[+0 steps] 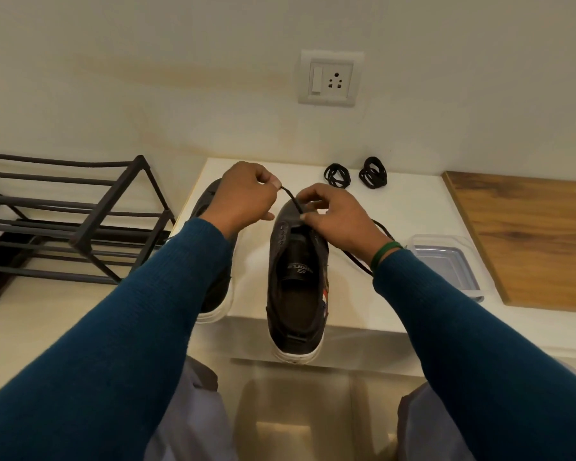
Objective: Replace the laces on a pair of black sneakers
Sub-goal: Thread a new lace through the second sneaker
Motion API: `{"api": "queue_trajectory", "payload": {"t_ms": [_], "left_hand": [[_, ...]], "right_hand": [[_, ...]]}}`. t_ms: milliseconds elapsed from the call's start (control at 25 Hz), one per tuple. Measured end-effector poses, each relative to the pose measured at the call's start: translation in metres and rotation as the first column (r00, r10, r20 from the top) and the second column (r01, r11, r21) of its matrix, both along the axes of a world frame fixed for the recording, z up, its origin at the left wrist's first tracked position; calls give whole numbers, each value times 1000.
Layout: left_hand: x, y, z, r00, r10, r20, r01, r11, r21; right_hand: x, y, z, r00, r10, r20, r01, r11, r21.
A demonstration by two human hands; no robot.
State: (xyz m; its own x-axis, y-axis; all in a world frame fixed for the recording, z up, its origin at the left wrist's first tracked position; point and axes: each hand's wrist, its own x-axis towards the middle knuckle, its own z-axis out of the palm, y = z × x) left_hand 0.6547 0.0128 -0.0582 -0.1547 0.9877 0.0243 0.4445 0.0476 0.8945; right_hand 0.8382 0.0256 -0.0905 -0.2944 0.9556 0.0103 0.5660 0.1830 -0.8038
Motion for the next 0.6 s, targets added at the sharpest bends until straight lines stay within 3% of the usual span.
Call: {"api": "queue_trajectory", "payload": {"t_ms": [160, 240, 320, 400, 520, 600], "left_hand": [[0, -3, -8, 988, -128, -90, 103, 965, -242], [5, -6, -12, 965, -211, -157, 129, 900, -416], [9, -6, -14, 967, -208, -150, 119, 882, -457], [4, -5, -11, 992, -96, -76, 53, 895, -444], [-7, -2, -9, 988, 51, 146, 35, 847, -530], [-8, -4, -11, 975, 89, 202, 38, 833, -553]], "right_hand": [[-11, 2, 3, 944, -73, -323, 67, 997, -29], [-12, 3, 4, 941, -117, -317, 116, 993, -22], [-15, 3, 3, 978, -99, -182, 109, 993, 45], [-21, 3, 2, 999, -44, 10, 43, 995, 85], [-32, 2, 0, 954, 47, 296, -75, 994, 83], [-39, 2, -1, 916, 66, 395, -105, 991, 78]]}}
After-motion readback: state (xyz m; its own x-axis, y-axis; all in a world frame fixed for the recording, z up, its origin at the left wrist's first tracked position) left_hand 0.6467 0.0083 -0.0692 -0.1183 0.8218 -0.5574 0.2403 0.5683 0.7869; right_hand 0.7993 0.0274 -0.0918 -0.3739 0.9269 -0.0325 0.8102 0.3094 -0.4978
